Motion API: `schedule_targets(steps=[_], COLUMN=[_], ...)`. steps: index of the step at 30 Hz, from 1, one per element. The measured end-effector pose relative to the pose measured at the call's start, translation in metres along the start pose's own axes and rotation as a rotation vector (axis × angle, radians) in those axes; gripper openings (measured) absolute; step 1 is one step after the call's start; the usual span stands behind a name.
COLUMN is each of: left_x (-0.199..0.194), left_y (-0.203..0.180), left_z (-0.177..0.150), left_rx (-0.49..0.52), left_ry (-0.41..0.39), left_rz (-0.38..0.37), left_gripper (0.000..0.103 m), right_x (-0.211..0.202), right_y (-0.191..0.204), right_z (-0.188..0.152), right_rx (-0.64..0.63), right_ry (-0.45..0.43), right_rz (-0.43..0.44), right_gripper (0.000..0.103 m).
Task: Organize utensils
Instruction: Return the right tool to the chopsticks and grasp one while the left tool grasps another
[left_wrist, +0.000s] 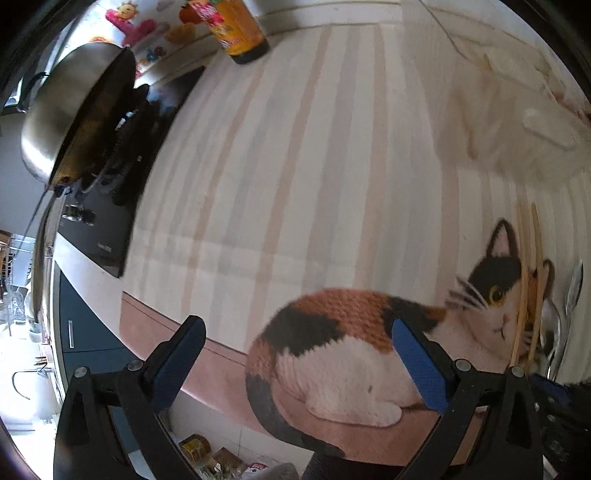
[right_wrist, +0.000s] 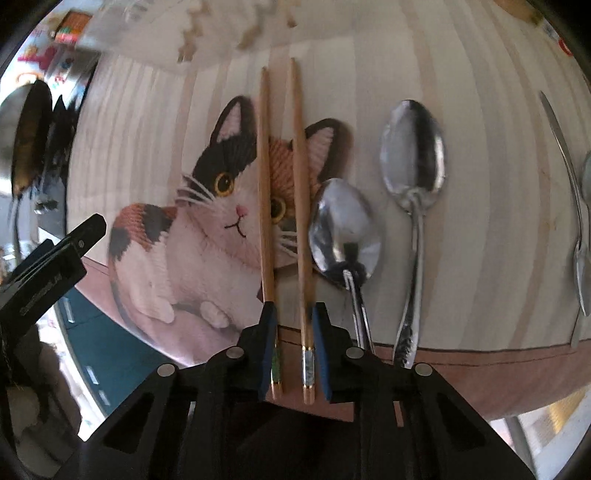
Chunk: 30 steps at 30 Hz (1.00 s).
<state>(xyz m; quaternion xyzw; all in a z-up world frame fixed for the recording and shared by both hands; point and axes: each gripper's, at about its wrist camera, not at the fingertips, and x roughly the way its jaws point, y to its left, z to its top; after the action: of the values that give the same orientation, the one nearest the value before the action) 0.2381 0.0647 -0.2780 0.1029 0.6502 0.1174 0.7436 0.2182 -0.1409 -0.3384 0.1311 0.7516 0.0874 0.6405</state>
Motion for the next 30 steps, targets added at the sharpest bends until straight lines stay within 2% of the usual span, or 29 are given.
schedule_targets(steps=[1,2,5,8,9,13,16,17,18,22,24,26,30], left_x=[0.000,0.001,0.002,0.000,-0.002,-0.005,-0.006,-0.006,-0.005,-0.008,-0.013,-0.012,-0.004], left_y=[-0.004,-0.007,-0.020,-0.037,-0.047,-0.081,-0.105,-0.110,-0.117,-0.122,-0.122,-0.117,-0.083], left_z=[-0.004,-0.007,-0.014,-0.018,-0.020,-0.024,-0.028,-0.029,-0.030,-0.032,-0.032,-0.031,-0.030], left_rx=[0.008,0.014,0.028,0.045,0.055,0.098,0.147,0.158,0.172,0.170,0.181,0.177,0.116], left_ry=[0.009,0.015,0.045,0.068,0.073,0.101,0.105,0.104,0.107,0.094,0.080,0.082,0.086], left_rz=[-0.012,-0.024,-0.098,-0.174,-0.220,-0.311,-0.321,-0.320,-0.308,-0.308,-0.292,-0.274,-0.219], left_gripper=[0.103,0.103,0.103,0.102,0.101,0.087,0.081,0.075,0.064,0.045,0.006,0.005,0.005], right_x=[-0.001,0.000,-0.002,-0.009,-0.011,-0.020,-0.020,-0.019,-0.017,-0.019,-0.021,-0.023,-0.031], right_y=[0.006,0.010,0.011,-0.005,-0.013,-0.028,-0.044,-0.051,-0.057,-0.078,-0.091,-0.097,-0.097], right_z=[-0.002,-0.002,-0.005,-0.008,-0.009,-0.012,-0.016,-0.018,-0.020,-0.027,-0.029,-0.029,-0.028], right_rx=[-0.027,-0.048,-0.029,0.024,0.036,0.065,0.096,0.109,0.121,0.137,0.149,0.155,0.132], right_ry=[-0.028,-0.037,-0.066,-0.084,-0.086,-0.099,-0.099,-0.093,-0.086,-0.093,-0.092,-0.084,-0.096], right_rz=[-0.047,-0.075,-0.119,-0.113,-0.106,-0.104,-0.113,-0.105,-0.093,-0.064,-0.042,-0.029,0.007], right_gripper=[0.007,0.007,0.006,0.006,0.005,0.000,0.000,0.000,0.000,0.000,0.000,0.000,0.002])
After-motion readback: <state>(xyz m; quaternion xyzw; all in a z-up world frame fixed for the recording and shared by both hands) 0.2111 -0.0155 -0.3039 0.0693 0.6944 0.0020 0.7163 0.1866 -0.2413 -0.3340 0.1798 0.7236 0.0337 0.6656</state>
